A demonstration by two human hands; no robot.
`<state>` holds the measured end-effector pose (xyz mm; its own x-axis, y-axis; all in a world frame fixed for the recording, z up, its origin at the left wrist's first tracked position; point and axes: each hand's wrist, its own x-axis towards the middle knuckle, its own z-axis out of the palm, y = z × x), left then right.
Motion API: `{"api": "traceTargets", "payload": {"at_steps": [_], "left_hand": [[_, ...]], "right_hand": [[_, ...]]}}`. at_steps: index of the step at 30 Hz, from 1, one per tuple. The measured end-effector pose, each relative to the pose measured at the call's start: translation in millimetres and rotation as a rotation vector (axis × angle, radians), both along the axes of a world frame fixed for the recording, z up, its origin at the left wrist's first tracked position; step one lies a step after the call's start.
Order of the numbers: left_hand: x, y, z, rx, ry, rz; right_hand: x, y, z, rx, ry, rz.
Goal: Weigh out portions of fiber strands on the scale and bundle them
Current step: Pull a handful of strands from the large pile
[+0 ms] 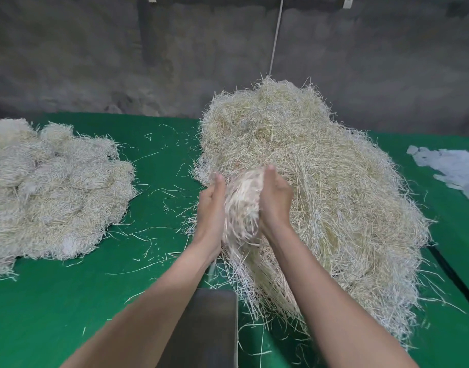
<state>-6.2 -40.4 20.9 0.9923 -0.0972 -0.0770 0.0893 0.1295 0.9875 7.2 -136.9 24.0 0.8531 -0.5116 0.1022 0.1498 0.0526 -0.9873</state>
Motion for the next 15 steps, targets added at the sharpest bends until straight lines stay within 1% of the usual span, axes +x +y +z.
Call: {"api": "traceTargets", "payload": {"at_steps": [1,2,3,4,5,7,8,9,10,12,13,14,15], "left_hand": [[-6,-1,-3,0.054,0.052,-0.041],[-12,-4,-3,0.074,0.094,-0.065],[-11,-7,-2,0.032,0.149,-0.051],[-5,-9,1,-0.078,0.202,-0.011],[4,-9,5,-0.183,0.262,0.044],[21,-3,9,-0.315,0.385,0.18],[25,-1,8,-0.359,0.449,0.236],[22,-2,7,-0.385,0.495,0.246],[14,-7,5,-0.326,0.481,0.215],[0,-18,3,-0.048,0.343,0.134],[0,-20,3,0.044,0.264,0.127],[4,-19,4,0.046,0.218,0.135],[11,-15,7,0.001,0.185,0.148]], "right_hand": [[6,-6,2,0.128,0.012,-0.035],[9,-10,3,0.137,0.041,-0.053],[8,-9,1,-0.002,0.077,-0.063],[4,-4,-5,-0.186,0.056,-0.062],[-5,4,-14,-0.355,-0.015,-0.049],[-25,27,-32,-0.621,-0.129,0.008],[-31,34,-37,-0.727,-0.184,0.013],[-29,32,-36,-0.804,-0.189,0.001],[-22,25,-33,-0.803,-0.14,-0.008],[-12,5,-23,-0.61,0.039,0.005],[-10,0,-25,-0.516,0.079,-0.003],[-13,3,-27,-0.46,0.084,-0.009],[-18,15,-30,-0.47,0.052,-0.013]]}}
